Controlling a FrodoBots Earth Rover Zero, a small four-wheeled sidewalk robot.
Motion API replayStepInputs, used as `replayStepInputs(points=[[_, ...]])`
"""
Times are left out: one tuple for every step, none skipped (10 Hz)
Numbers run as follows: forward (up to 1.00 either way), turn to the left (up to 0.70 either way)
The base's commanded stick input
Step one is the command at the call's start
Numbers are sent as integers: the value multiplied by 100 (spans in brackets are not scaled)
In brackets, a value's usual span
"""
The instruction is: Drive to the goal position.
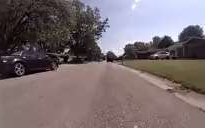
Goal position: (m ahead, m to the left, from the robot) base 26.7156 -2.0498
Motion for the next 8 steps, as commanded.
replayStepInputs(points=[[50, 0], [50, 0], [50, 0], [50, 0], [50, 0], [50, 0], [50, 0], [50, 0]])
